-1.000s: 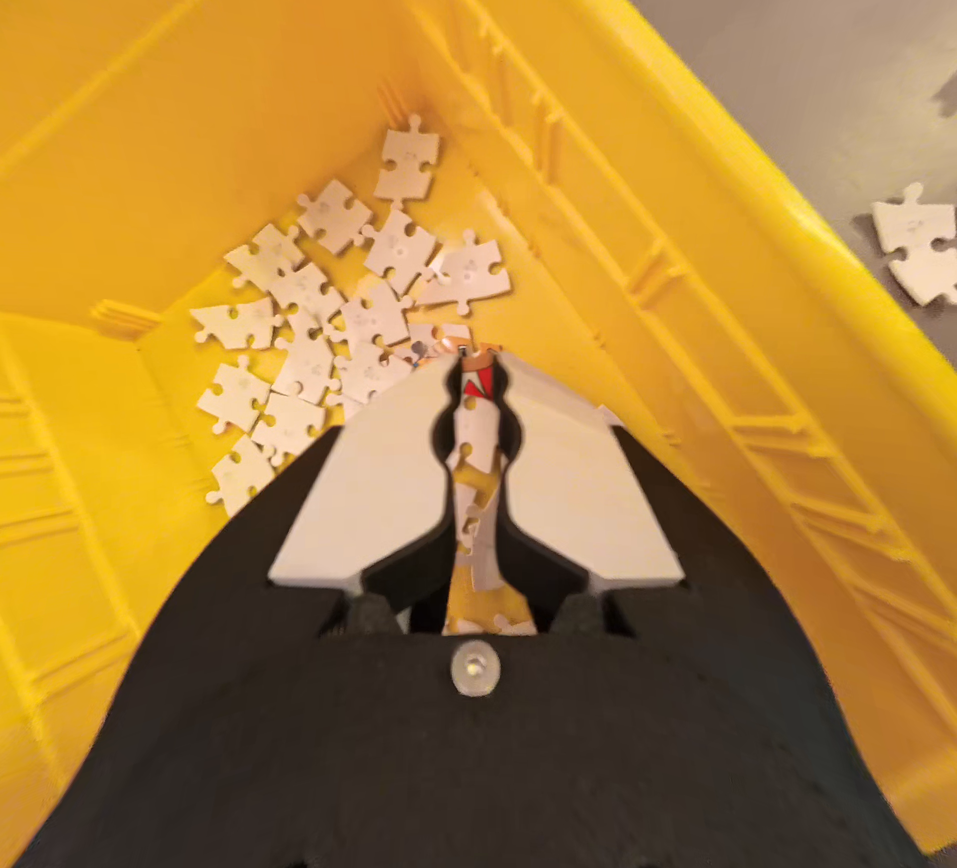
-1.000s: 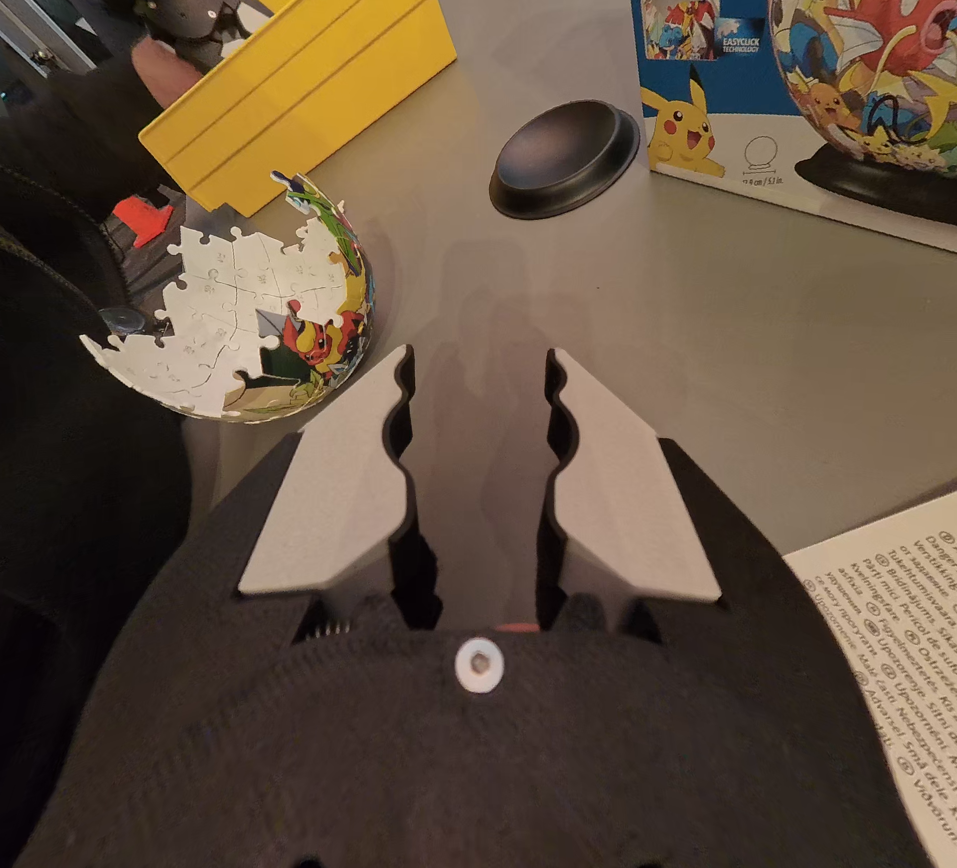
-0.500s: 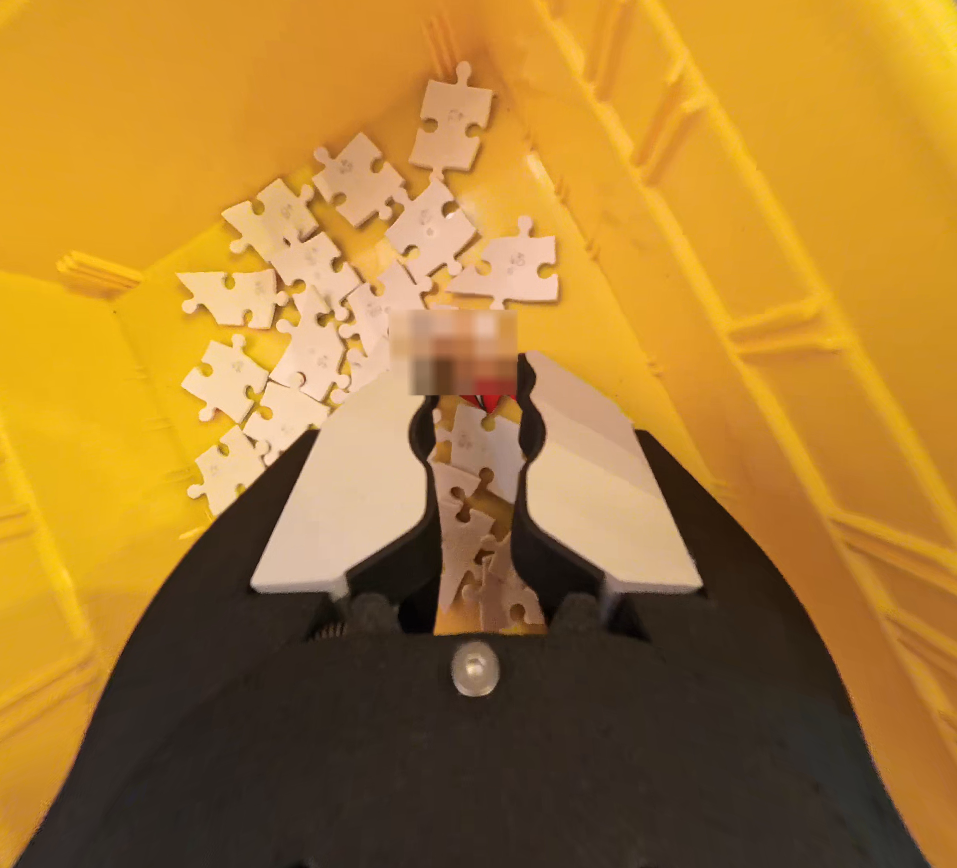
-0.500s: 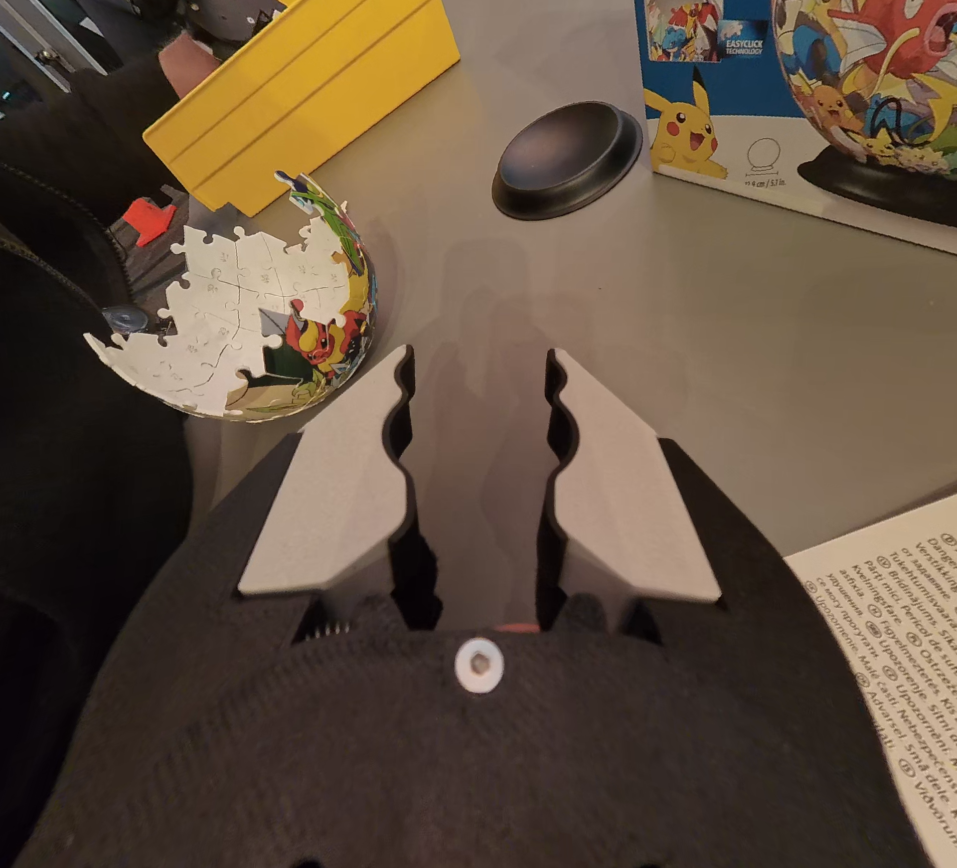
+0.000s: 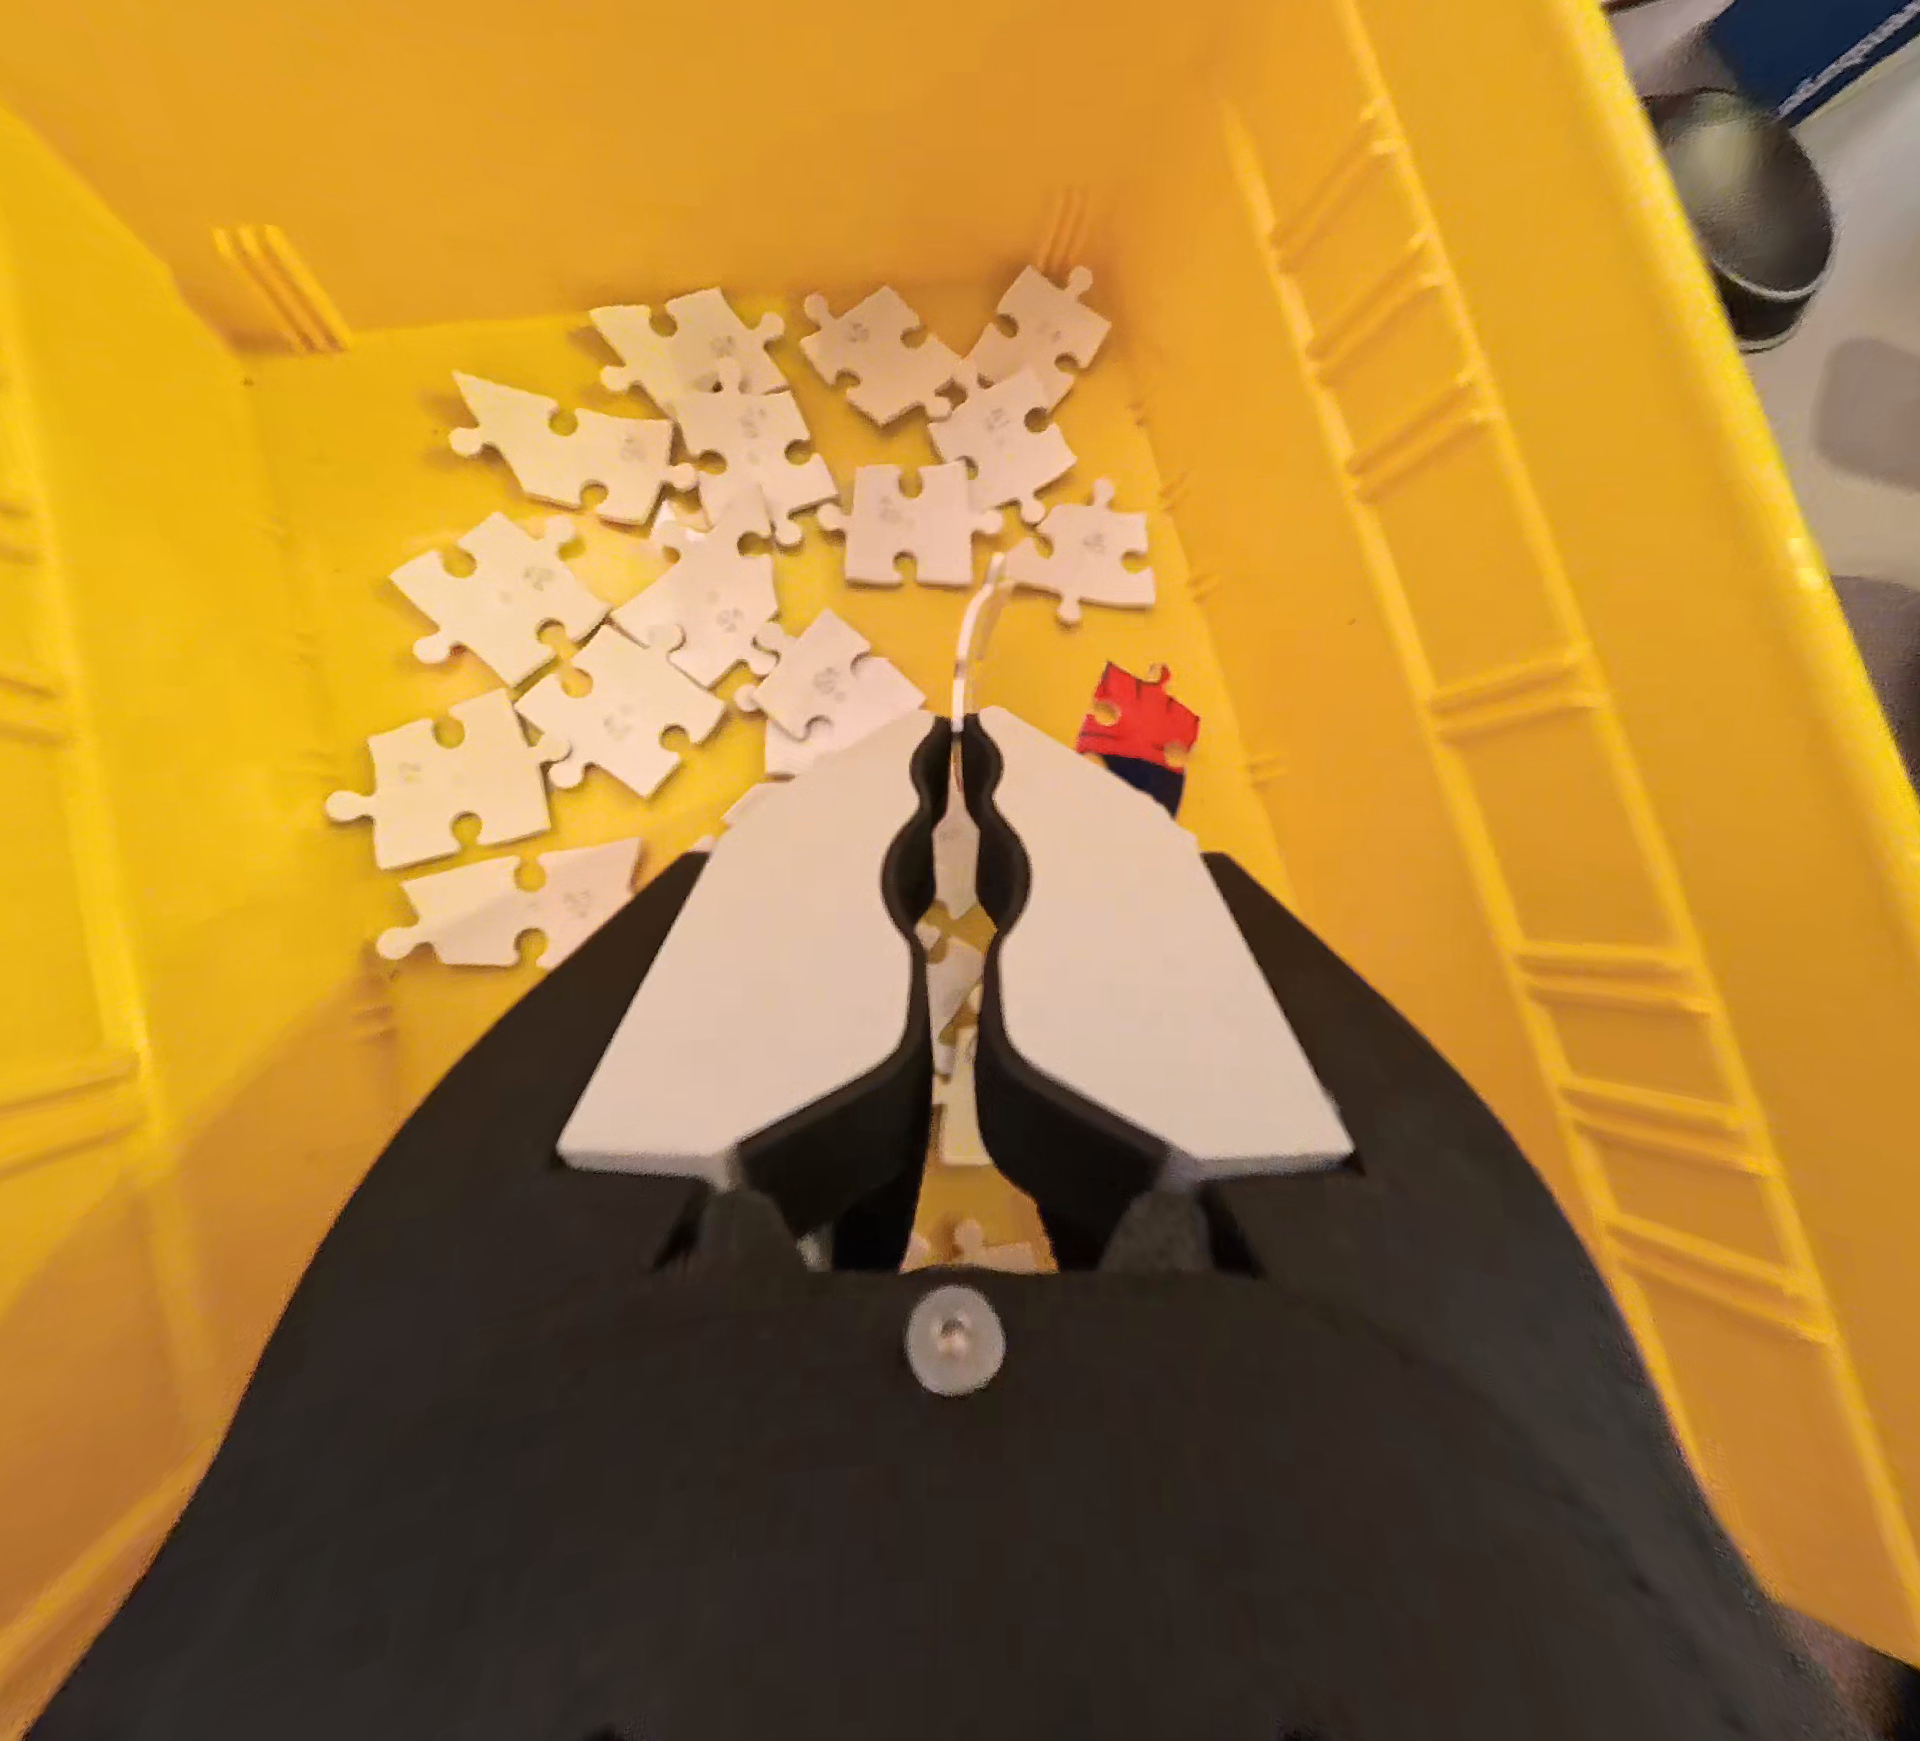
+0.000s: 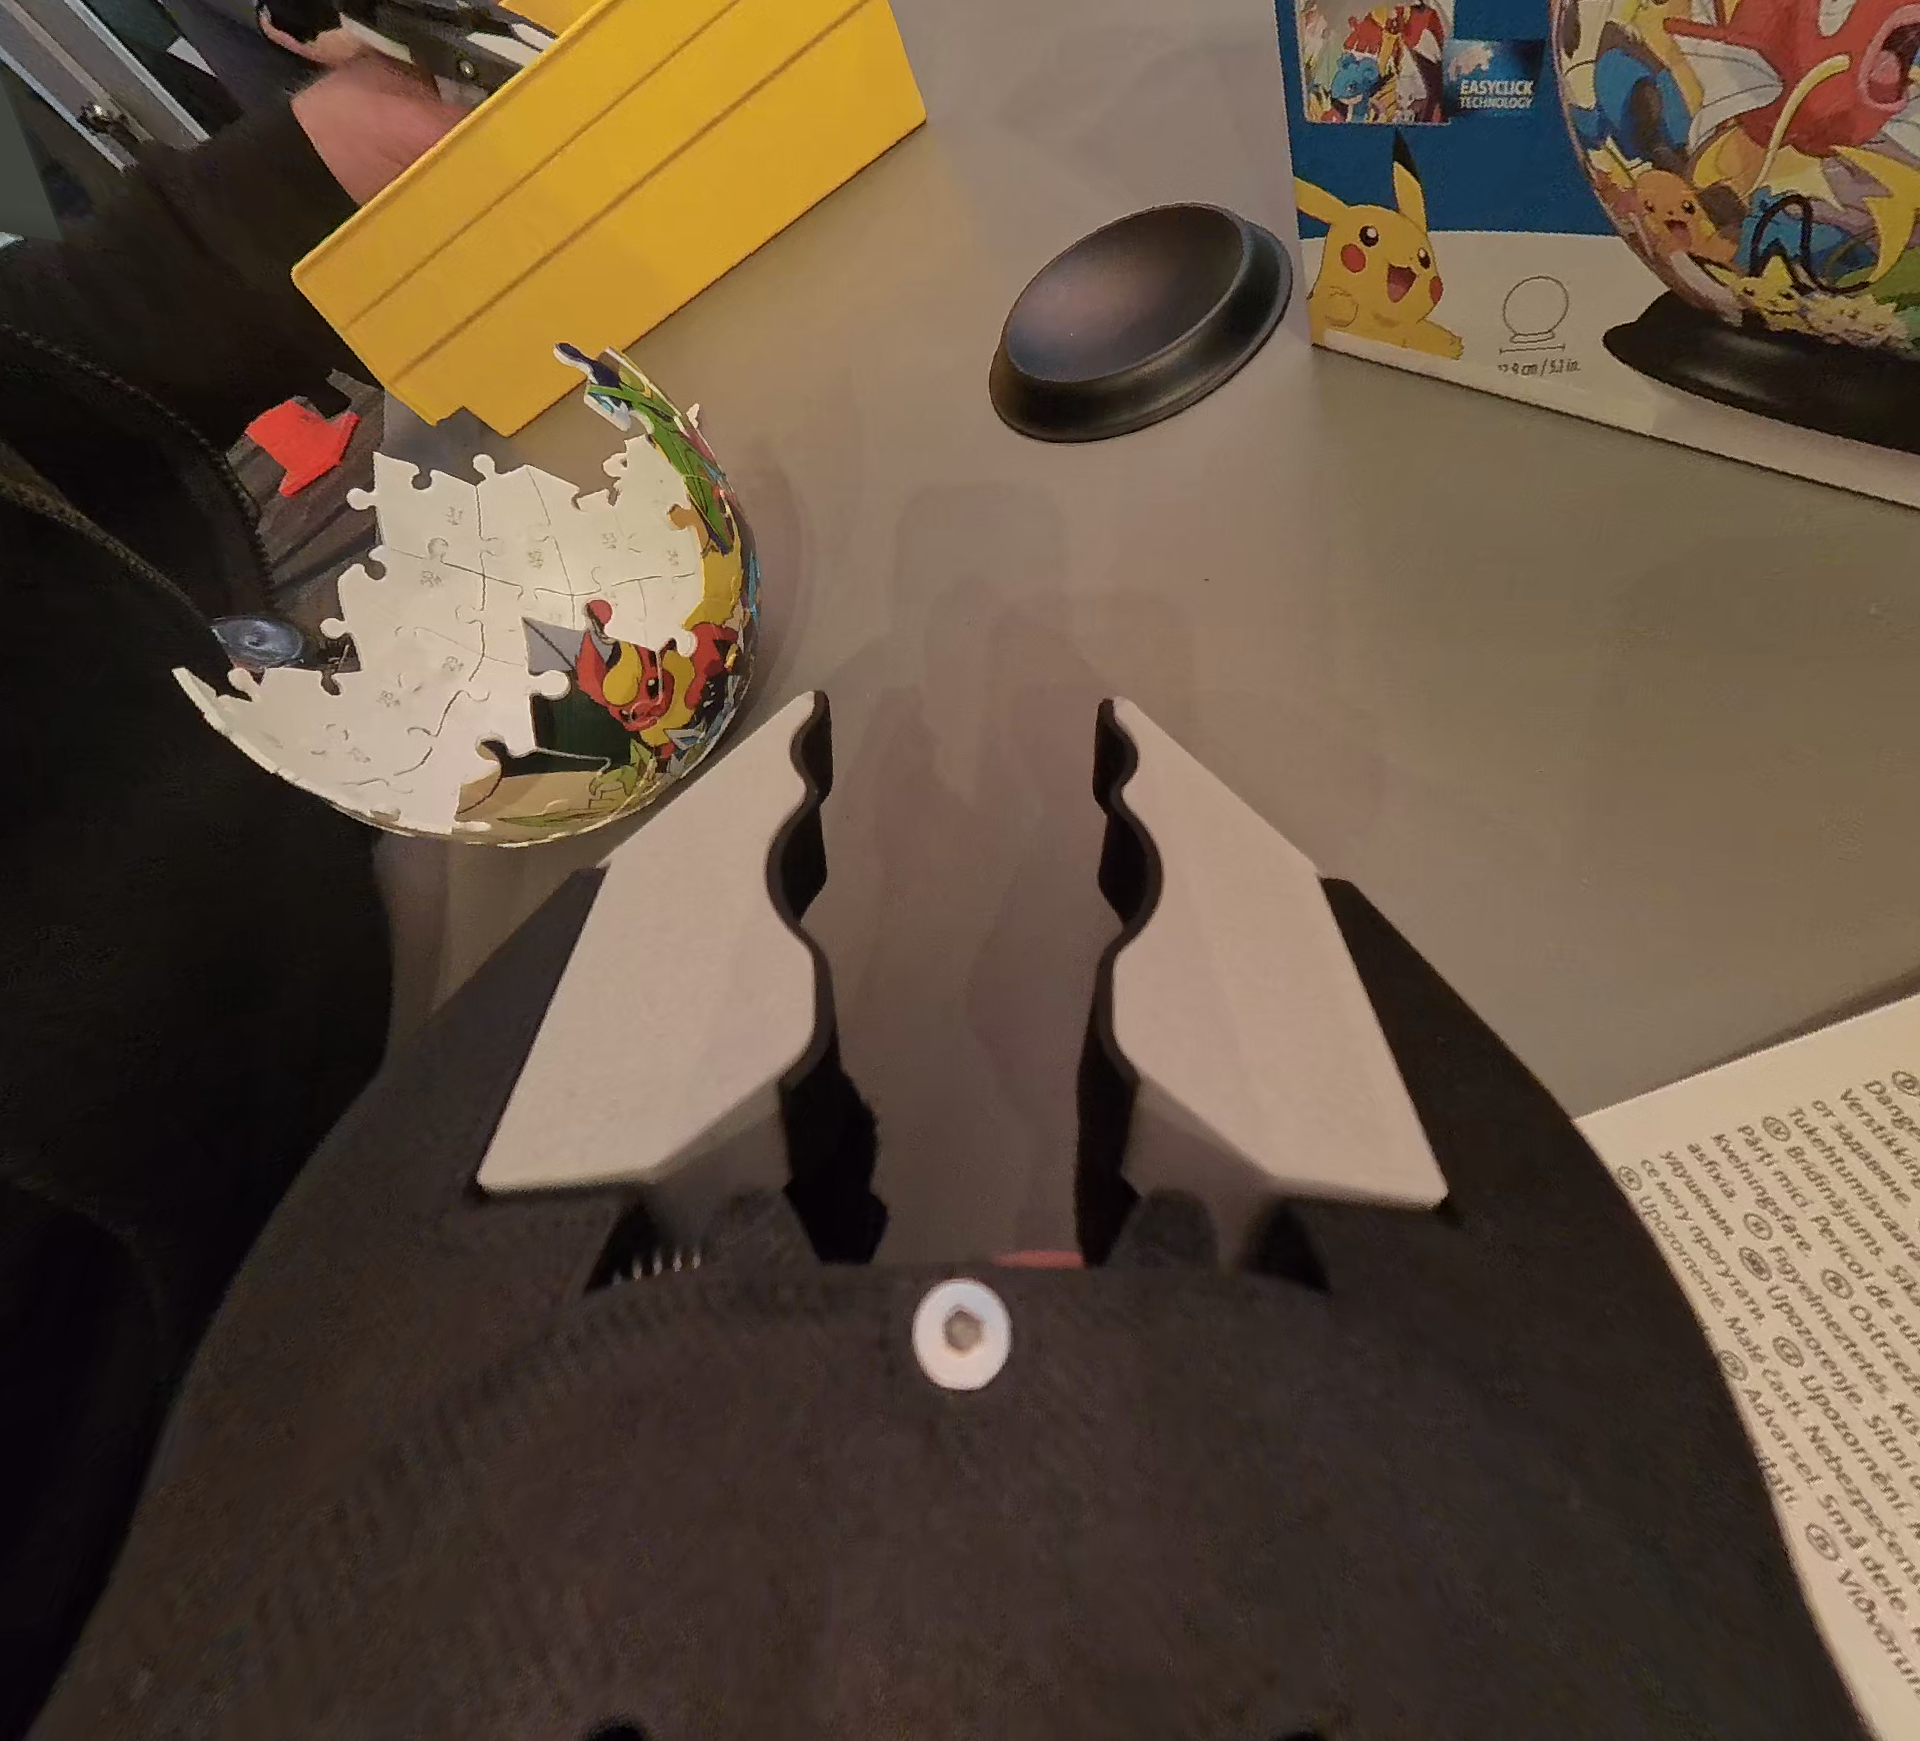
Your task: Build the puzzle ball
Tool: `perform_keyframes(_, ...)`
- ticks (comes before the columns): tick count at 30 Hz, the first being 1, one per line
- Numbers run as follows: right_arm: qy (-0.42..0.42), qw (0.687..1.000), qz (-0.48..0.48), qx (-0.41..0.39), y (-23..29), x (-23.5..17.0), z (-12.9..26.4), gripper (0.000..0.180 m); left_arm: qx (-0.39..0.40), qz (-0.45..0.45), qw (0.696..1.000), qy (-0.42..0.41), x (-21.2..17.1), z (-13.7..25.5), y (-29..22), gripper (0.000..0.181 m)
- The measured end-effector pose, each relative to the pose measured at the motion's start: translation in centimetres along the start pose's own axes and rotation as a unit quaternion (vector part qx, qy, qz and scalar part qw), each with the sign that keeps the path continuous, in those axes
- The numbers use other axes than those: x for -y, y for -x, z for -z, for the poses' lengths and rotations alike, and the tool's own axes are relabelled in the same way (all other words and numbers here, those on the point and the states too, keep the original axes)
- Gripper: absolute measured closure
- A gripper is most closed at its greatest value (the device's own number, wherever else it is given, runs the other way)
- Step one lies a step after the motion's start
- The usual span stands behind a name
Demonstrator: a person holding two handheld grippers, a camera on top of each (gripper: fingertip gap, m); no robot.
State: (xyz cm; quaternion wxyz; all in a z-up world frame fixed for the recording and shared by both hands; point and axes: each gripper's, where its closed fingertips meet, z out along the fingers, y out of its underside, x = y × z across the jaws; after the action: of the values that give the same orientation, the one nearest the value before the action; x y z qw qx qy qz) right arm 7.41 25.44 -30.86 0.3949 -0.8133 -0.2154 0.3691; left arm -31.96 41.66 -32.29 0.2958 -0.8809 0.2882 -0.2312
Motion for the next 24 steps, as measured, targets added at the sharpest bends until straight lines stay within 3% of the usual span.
perform_keyframes(10, 0.000, 1.000, 0.000, 0.001, 0.0, 0.0, 0.0, 0.130, -0.011, 0.024, 0.998, 0.061, -1.4, -0.1, 0.2, 0.179)
perform_keyframes(15, 0.000, 1.000, -0.001, 0.001, 0.0, 0.0, 0.0, 0.130, 0.019, 0.002, 0.999, 0.045, -0.6, 1.7, 0.4, 0.165)
perform_keyframes(18, 0.000, 1.000, -0.002, 0.001, 0.0, 0.0, 0.0, 0.130, 0.071, -0.036, 0.993, 0.085, -1.9, 2.7, 1.6, 0.157)
perform_keyframes(24, 0.002, 1.000, 0.000, -0.001, 0.0, -0.1, 0.0, 0.130, 0.099, -0.091, 0.975, 0.176, -5.5, 2.3, 2.0, 0.156)
